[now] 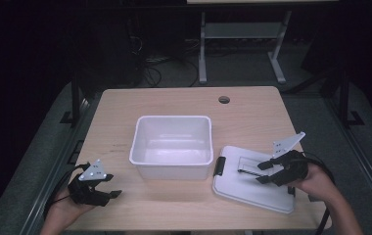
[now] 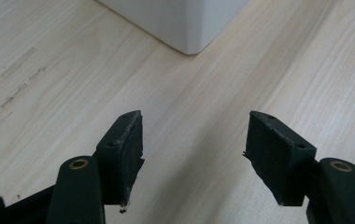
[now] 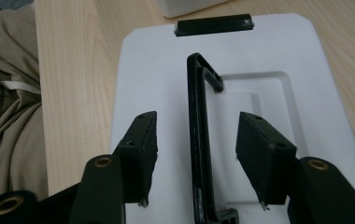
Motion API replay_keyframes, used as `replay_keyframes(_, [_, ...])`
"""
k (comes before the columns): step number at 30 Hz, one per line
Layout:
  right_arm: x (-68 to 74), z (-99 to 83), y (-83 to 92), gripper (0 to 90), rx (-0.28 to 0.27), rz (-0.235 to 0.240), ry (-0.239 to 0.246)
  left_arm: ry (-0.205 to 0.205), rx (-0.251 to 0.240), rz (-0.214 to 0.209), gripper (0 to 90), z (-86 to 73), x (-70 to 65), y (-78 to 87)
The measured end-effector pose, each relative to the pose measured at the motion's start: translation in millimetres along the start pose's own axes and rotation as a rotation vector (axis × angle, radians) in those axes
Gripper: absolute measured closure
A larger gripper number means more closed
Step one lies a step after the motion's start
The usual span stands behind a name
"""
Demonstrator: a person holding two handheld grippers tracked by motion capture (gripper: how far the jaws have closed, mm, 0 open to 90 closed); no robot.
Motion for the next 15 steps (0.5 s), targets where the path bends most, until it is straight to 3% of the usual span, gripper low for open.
replay_keyframes(10, [-0.1,0.1,-4.6,53.0,0.02,-0.017,0.014,0.004,-0.021,0.001,36.4,-7.5,-4.8,-7.2])
replay_keyframes(15, [0.6,1.1,-7.2,60.7,0.027,-0.02,0.02,0.01,-0.024,0.003,36.4,-11.5,-6.0,-9.1])
Point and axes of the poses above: each handheld gripper's, and its own axes: y roughly backward along the jaws, z roughly out of its top, x roughly to its left, the point moved 7 cm from there along -y, roughly forward along the jaws
